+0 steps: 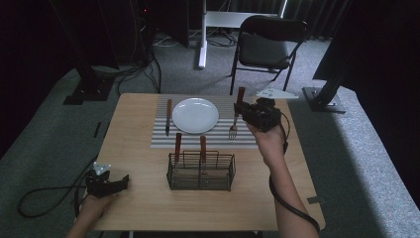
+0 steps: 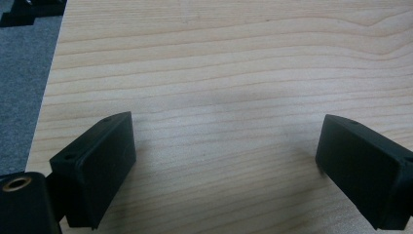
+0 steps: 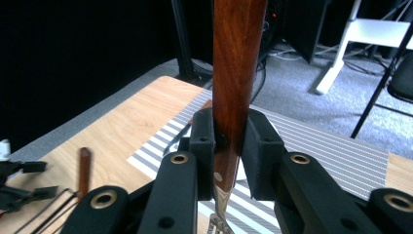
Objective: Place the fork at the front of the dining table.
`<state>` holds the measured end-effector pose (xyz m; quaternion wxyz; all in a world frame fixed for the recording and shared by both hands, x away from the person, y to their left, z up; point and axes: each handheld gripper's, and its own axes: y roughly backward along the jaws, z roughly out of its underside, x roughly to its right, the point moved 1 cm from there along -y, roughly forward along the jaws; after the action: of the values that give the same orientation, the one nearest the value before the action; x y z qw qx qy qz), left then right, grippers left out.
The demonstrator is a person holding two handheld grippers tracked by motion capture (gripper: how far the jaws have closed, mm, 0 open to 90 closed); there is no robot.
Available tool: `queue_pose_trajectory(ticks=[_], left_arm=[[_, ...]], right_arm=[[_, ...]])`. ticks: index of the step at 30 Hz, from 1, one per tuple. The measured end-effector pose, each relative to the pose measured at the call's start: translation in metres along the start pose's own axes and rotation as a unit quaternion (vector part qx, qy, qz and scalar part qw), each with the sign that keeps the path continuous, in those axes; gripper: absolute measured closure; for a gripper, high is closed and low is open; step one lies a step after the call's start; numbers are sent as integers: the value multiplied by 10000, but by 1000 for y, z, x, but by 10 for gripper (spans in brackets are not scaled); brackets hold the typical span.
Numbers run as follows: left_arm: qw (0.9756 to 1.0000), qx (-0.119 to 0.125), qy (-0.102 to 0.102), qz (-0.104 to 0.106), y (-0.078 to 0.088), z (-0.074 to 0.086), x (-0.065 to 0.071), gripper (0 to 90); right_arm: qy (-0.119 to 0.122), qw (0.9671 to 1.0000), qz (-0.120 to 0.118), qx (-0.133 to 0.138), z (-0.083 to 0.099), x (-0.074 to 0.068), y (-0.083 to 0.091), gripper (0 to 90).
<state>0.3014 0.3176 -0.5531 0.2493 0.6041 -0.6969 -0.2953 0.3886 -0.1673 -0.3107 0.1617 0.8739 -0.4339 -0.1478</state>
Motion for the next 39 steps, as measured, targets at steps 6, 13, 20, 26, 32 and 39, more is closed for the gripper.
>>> queue_pose_trajectory(ticks=[6, 13, 20, 26, 32, 39], left_arm=[[10000, -9, -11, 0, 0, 0, 0, 74], [10000, -7, 0, 2, 0, 0, 0, 74], [10000, -6, 2, 1, 0, 0, 0, 74], [10000, -5, 2, 1, 0, 0, 0, 74], [10000, -4, 3, 2, 0, 0, 0, 74], [10000, -5, 2, 2, 0, 0, 0, 74]], right_arm=[[-148, 9993, 135, -311, 14, 20, -31, 764], [-415, 9970, 128, -634, 42, 44, -69, 764], [-587, 9943, 117, -877, 59, 61, -105, 764], [-705, 9923, 93, -1015, 61, 71, -132, 764], [-844, 9884, 121, -1254, 65, 79, -153, 763], [-1090, 9847, 190, -1347, 71, 90, -168, 763]])
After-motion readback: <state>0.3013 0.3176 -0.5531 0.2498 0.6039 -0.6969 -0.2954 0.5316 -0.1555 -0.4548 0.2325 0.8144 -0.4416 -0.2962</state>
